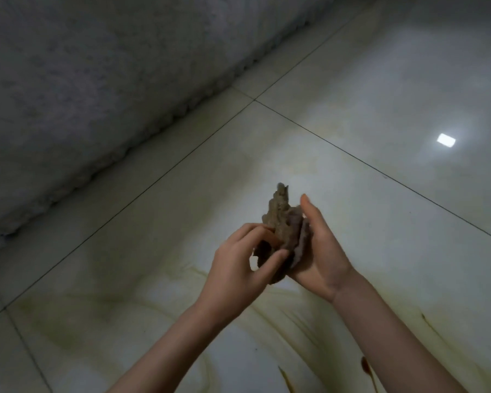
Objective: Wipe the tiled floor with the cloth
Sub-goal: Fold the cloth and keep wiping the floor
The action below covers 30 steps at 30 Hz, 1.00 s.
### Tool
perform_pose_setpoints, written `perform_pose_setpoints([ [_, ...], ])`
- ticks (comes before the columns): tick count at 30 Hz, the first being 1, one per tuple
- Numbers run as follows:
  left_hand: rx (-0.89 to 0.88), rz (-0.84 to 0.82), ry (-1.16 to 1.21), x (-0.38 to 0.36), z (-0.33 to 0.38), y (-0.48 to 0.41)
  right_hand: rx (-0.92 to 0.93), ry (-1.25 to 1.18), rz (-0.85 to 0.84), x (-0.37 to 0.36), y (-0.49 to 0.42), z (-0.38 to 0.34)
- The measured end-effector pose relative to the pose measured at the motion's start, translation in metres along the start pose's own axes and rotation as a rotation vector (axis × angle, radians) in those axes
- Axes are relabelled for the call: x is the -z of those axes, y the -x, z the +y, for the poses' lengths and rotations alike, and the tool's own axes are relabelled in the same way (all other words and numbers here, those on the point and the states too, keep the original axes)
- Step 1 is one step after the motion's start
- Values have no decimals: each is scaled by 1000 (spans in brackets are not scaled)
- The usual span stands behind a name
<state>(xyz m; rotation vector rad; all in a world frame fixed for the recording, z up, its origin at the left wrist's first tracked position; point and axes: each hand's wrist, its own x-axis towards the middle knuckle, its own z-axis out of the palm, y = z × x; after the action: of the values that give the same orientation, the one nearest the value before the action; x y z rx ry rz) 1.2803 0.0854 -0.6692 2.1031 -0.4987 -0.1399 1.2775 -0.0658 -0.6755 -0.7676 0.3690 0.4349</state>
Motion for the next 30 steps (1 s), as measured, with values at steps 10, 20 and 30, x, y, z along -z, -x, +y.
perform_pose_setpoints([
  [10,582,1,820,30,-8,-7,10,697,208,6,24,5],
  [20,764,182,725,62,-42,8,232,363,419,22,19,-6],
  [30,553,-173,153,39,-44,-7,194,66,-16,-5,17,-27],
])
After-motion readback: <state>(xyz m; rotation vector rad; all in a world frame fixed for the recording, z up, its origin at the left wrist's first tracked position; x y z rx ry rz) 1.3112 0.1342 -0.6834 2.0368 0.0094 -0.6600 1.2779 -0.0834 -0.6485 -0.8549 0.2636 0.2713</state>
